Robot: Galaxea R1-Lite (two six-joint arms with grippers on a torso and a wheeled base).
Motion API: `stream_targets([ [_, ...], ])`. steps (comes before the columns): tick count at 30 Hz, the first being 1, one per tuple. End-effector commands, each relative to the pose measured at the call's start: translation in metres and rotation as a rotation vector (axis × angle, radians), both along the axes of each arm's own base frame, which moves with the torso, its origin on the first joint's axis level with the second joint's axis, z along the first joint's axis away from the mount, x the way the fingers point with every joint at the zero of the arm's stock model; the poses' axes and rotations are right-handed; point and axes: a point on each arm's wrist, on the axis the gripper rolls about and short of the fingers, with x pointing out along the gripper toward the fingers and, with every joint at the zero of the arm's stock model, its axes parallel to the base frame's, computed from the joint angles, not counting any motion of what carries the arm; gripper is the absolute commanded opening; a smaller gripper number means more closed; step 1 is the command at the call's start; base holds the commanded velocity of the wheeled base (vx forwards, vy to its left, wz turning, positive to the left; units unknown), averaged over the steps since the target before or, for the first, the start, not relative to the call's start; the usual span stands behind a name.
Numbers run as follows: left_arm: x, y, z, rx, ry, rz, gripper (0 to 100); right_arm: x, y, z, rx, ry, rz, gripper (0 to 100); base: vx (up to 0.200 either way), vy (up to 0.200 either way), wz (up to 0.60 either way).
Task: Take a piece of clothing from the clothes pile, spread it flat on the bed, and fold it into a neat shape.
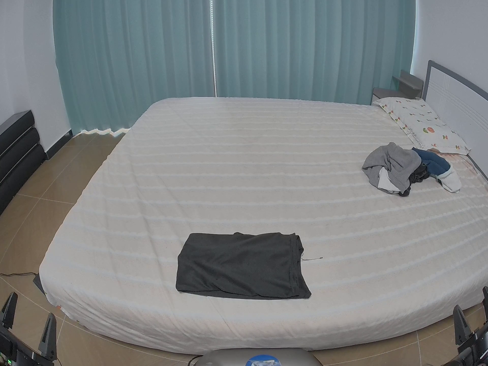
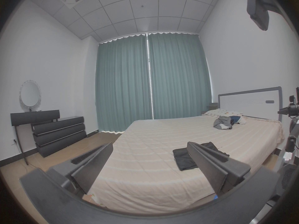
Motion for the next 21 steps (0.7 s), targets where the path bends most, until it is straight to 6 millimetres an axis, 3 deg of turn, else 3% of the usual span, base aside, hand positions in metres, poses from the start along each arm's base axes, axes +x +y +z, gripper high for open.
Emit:
stream_targets([
  [1,0.0009,0.0001,-0.0047,-0.003,0.012,0.003,100,0.0006,0.0000,-0.0050,-0.001,0.007,0.001,100,0.000,0.000,0.00],
  [5,0.0009,-0.0011,-0.0112,-0.039,0.079,-0.049,100,0.0006,0.0000,-0.0050,0.000,0.007,0.001,100,0.000,0.000,0.00],
  [21,0.0009,-0.0012,-0.0111,-0.045,0.075,-0.055,100,0.0006,0.0000,-0.0049,0.000,0.005,0.004,100,0.000,0.000,0.00],
])
